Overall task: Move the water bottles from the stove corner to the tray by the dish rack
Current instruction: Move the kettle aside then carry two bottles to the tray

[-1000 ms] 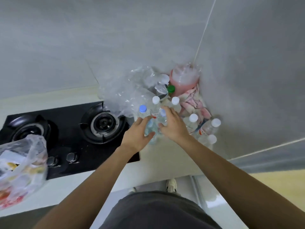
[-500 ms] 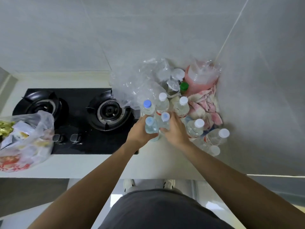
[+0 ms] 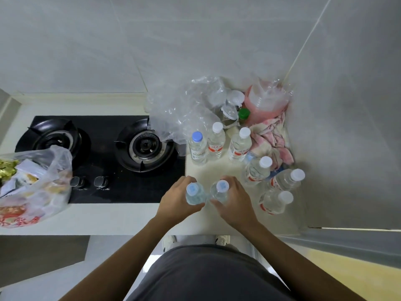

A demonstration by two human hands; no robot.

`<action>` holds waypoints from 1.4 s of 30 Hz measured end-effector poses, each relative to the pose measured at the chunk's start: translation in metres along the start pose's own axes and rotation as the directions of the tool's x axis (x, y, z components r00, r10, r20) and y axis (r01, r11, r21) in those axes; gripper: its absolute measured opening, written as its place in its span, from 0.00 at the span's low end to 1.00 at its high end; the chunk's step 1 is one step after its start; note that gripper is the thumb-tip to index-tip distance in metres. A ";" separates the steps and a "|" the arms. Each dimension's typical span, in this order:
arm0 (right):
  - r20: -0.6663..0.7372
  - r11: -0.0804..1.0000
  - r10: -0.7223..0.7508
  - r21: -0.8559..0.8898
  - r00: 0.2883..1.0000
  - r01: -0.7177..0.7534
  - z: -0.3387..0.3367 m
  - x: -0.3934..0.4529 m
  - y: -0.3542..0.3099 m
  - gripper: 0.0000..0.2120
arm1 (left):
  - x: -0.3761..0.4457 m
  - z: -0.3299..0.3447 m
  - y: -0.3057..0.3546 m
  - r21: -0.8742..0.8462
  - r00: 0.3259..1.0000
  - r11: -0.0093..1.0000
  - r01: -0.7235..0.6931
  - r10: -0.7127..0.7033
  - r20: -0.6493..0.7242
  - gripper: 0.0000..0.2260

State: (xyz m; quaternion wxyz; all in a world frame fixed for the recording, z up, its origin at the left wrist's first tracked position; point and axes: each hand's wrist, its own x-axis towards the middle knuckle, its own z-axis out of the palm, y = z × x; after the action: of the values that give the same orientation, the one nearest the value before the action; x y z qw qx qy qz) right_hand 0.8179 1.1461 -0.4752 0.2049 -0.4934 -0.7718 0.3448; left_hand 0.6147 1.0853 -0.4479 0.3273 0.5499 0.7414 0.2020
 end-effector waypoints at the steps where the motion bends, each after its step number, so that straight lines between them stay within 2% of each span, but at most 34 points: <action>1: 0.011 0.999 0.041 0.019 0.999 -0.041 0.003 0.001 0.003 0.26 | -0.001 0.003 -0.002 -0.054 1.000 0.999 0.006 -0.007 -0.018 0.23; 5: 0.064 0.976 0.161 0.137 0.985 -0.168 0.012 0.002 0.011 0.28 | 0.003 0.016 -0.017 -0.234 0.996 0.968 0.088 -0.083 0.030 0.29; 12: 0.113 0.958 0.206 0.180 0.972 -0.224 0.016 0.001 0.027 0.29 | 0.015 0.034 -0.026 -0.364 0.971 0.903 0.229 -0.188 0.145 0.30; 18: 0.174 0.953 0.173 0.219 0.970 -0.209 0.014 -0.001 0.028 0.29 | 0.011 0.024 -0.026 -0.388 0.960 0.890 0.241 -0.158 0.232 0.26; 22: 0.211 0.900 0.171 0.365 0.962 -0.240 0.003 0.000 0.010 0.27 | -0.011 0.003 -0.021 -0.492 0.957 0.839 0.232 -0.105 0.272 0.23; 26: 0.375 0.786 0.136 0.523 0.917 -0.331 -0.014 0.017 -0.032 0.23 | -0.046 -0.027 -0.008 -0.640 0.966 0.732 0.234 -0.099 0.241 0.21; 29: 0.466 0.668 0.071 0.634 0.882 -0.389 -0.013 0.025 -0.074 0.22 | -0.074 -0.044 -0.006 -0.741 0.978 0.639 0.207 -0.157 0.137 0.21; 33: 0.566 0.553 -0.022 0.693 0.824 -0.462 0.005 0.021 -0.134 0.21 | -0.114 -0.071 -0.012 -0.879 0.968 0.462 0.118 -0.251 -0.002 0.24; 35: 0.604 0.506 -0.060 0.705 0.794 -0.498 0.014 0.017 -0.168 0.23 | -0.138 -0.088 -0.016 -0.931 0.956 0.362 0.044 -0.285 -0.066 0.29; 39: 0.675 0.459 -0.162 0.697 0.720 -0.551 0.036 -0.002 -0.246 0.23 | -0.196 -0.131 -0.032 -0.984 0.900 0.160 -0.072 -0.415 -0.133 0.36; 42: 0.750 0.504 -0.215 0.634 0.625 -0.587 0.070 -0.026 -0.302 0.33 | -0.247 -0.163 -0.060 -0.985 0.883 0.015 -0.174 -0.440 -0.163 0.35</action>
State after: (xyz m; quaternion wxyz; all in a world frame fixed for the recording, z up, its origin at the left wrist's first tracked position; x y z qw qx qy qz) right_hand 0.5957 1.0165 -0.3004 0.0316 -0.2278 -0.4460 0.8649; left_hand 0.5028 0.8424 -0.3074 0.4598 0.0274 0.4884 0.7412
